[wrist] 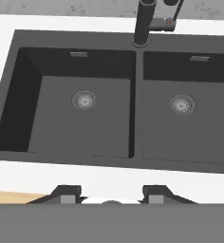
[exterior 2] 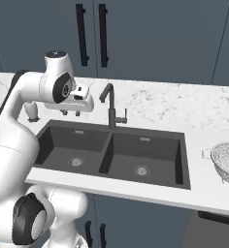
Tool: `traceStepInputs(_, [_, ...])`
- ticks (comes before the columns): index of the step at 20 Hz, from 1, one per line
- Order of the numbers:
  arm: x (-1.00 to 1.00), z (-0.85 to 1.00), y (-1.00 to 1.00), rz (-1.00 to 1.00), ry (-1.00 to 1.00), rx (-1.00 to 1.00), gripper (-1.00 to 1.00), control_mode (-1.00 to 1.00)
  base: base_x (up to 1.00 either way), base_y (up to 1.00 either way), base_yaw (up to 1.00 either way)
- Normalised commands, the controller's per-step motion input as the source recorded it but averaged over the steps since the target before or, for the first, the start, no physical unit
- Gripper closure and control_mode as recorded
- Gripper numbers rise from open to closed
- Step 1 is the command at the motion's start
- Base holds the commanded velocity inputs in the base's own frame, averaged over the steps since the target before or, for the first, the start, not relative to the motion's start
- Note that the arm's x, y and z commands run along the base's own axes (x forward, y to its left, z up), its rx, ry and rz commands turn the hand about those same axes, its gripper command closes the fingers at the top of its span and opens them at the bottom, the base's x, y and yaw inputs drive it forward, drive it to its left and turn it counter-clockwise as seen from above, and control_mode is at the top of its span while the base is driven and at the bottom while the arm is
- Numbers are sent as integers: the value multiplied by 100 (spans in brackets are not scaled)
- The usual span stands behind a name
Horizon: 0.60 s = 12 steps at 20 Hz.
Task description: Put the colander in the sink, put the pear in the colander, and turn on the sink faucet and pour water over the colander.
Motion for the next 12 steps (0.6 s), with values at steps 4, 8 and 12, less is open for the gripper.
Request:
traceStepInputs(4, [-33,0,0,0,-2,0,-100,-100,0,0,0])
traceStepInputs(8, [-70,-1,-58,-3,-5,0,-100,-100,0,0,0])
traceStepInputs(12, [-44,0,-100,-3,-1,0,-100,-100,0,0,0])
